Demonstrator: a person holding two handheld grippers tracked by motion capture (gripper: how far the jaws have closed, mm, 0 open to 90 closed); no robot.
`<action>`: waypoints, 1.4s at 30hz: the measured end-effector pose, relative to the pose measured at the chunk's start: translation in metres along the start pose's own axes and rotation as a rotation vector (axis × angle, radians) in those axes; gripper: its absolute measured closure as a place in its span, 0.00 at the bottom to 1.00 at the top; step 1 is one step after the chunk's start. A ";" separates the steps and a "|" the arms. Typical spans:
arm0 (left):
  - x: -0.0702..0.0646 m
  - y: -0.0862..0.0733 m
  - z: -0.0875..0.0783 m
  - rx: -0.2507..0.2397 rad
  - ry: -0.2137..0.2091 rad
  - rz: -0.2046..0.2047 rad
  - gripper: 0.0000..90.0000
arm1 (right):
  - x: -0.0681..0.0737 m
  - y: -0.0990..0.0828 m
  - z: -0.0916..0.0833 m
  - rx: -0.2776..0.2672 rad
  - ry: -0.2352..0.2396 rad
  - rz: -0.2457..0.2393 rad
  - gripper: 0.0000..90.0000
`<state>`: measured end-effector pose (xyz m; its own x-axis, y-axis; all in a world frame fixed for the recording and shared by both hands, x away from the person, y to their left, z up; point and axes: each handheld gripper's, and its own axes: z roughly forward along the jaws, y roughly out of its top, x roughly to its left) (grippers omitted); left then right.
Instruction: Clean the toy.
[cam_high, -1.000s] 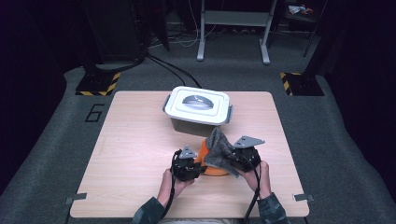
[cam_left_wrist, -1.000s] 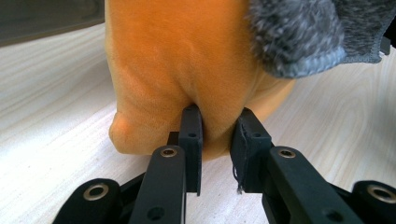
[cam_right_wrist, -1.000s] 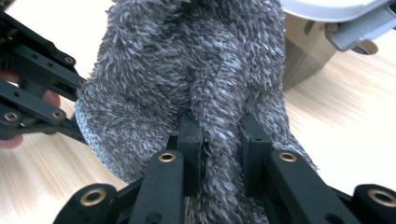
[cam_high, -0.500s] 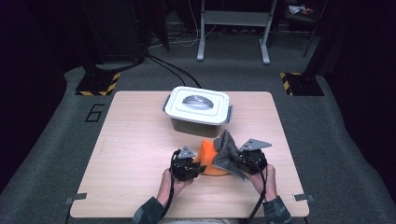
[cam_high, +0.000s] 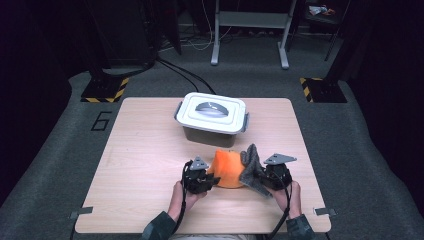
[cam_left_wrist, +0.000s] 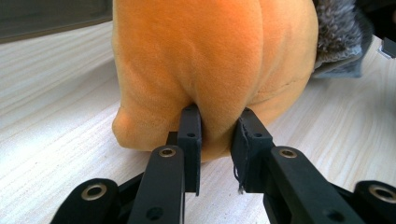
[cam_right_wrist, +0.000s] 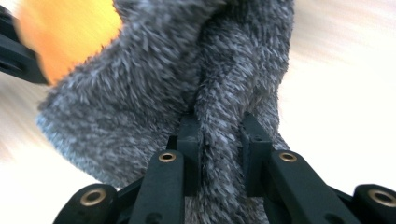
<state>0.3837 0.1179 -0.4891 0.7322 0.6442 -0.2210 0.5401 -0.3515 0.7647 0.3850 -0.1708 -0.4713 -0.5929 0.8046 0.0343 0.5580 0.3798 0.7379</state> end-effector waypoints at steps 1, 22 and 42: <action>0.000 0.000 0.000 0.001 0.004 0.001 0.83 | -0.002 -0.003 0.002 0.008 0.000 0.007 0.83; -0.007 0.002 -0.001 -0.007 0.023 0.041 0.82 | 0.033 0.042 -0.027 -0.143 0.054 -0.087 0.83; -0.005 0.002 0.000 -0.005 0.009 0.039 0.82 | 0.028 0.032 -0.009 -0.055 -0.001 -0.100 0.83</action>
<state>0.3813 0.1140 -0.4872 0.7491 0.6360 -0.1856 0.5091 -0.3733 0.7756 0.3809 -0.1401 -0.4408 -0.6436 0.7642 -0.0424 0.4631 0.4330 0.7733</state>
